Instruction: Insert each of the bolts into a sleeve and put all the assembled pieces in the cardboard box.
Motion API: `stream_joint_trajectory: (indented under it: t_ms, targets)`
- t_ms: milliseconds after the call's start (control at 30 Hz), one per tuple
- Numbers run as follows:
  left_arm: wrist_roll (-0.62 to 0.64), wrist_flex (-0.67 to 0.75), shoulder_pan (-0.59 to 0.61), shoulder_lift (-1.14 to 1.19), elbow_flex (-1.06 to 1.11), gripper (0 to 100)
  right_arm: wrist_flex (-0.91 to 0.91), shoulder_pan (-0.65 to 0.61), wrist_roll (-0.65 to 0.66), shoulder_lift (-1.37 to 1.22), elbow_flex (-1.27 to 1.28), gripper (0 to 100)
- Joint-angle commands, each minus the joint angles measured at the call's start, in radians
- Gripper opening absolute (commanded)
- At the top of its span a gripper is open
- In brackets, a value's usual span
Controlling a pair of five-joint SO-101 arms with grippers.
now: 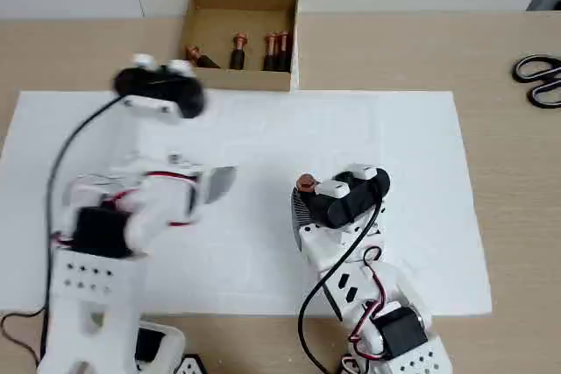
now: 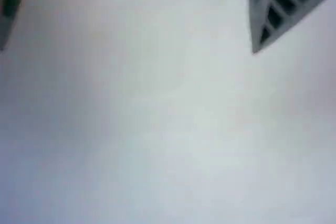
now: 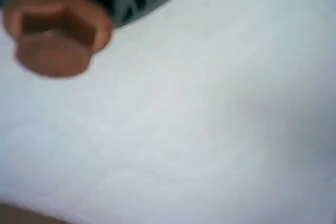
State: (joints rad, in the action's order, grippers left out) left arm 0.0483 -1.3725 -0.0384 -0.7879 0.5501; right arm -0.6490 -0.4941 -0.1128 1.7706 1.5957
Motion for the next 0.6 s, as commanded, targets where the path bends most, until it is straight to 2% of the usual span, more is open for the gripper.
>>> stream_joint_trajectory:
  t_ms: [0,100,267,400,567]
  targets:
    - [-0.032,-0.049,0.172,-0.018,-0.044,28,-0.036,0.002,0.017,0.007,-0.061,0.4]
    - [-0.031,-0.080,0.244,-0.018,-0.044,28,-0.091,0.028,0.060,-0.067,-0.166,0.4]
    - [-0.029,-0.124,0.250,-0.018,-0.045,28,-0.090,0.090,0.101,-0.409,-0.489,0.4]
    - [-0.029,-0.133,0.256,-0.018,-0.044,28,0.038,0.116,0.098,-0.756,-0.747,0.4]
    - [-0.029,-0.153,0.258,-0.018,-0.045,28,0.309,0.116,0.098,-1.155,-0.959,0.4]
